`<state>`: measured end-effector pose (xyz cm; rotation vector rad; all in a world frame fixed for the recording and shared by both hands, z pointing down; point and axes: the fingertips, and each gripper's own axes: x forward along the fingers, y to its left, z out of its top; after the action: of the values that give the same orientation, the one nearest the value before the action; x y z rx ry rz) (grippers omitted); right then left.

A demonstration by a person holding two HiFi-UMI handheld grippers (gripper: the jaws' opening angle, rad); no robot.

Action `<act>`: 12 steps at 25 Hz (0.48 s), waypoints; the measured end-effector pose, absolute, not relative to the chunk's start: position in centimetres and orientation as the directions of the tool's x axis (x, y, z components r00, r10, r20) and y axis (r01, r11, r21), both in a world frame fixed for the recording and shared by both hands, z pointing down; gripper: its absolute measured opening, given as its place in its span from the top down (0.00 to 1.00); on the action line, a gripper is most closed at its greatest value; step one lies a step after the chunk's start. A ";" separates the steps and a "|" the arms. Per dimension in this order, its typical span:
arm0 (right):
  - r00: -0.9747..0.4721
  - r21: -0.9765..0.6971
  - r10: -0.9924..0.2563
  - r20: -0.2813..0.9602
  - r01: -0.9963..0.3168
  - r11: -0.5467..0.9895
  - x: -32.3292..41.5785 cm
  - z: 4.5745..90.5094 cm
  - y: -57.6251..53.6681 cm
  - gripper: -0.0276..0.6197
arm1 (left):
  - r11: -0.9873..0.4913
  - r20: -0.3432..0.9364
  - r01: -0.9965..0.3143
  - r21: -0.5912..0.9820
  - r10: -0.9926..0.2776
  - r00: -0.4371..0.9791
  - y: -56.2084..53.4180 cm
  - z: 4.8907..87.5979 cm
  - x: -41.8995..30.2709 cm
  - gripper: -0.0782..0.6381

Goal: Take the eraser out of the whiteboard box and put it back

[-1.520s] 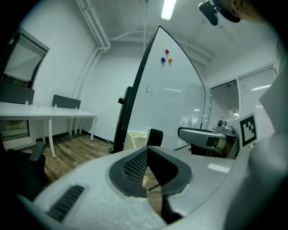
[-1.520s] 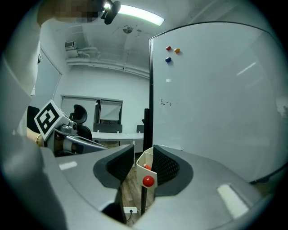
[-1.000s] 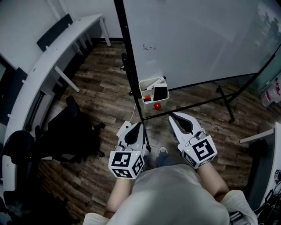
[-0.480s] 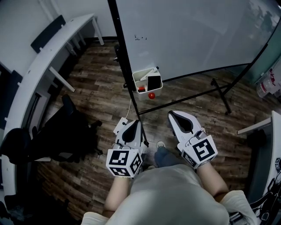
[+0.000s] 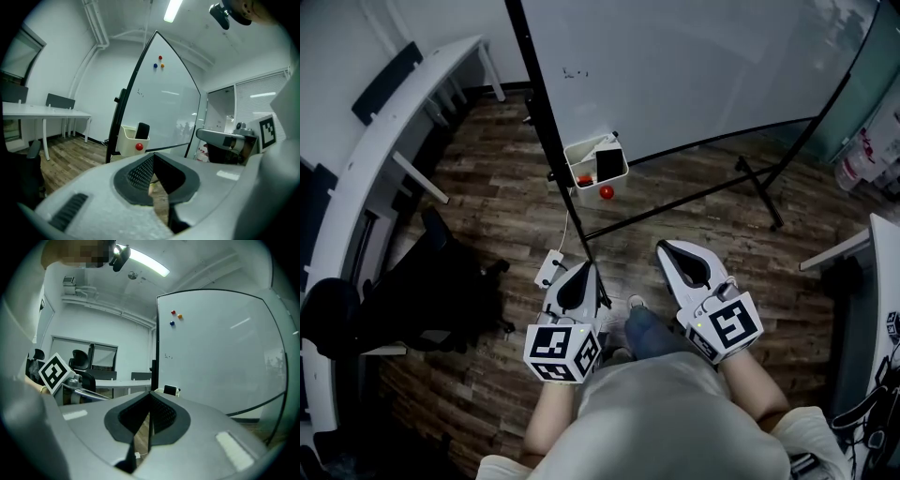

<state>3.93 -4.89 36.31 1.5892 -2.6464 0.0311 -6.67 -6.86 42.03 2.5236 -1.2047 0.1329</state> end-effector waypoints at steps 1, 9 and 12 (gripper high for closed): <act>-0.464 0.009 -0.884 0.058 -0.885 0.465 4.0 36.4 -4.5 0.95 | -0.583 0.228 -0.768 0.265 -0.736 0.637 -6.5 42.1 -6.6 0.89; -0.444 -0.007 -0.895 0.049 -0.896 0.444 4.0 36.9 -1.6 0.95 | -0.594 0.229 -0.759 0.267 -0.726 0.649 -4.2 42.3 -6.5 0.89; -0.432 -0.010 -0.900 0.052 -0.902 0.432 4.1 37.4 -0.7 0.95 | -0.606 0.231 -0.752 0.260 -0.717 0.657 -3.2 42.4 -6.4 0.89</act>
<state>4.12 -0.75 37.37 1.6529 -2.6256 0.0564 -6.42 -3.19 42.39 2.5432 -1.1677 0.1469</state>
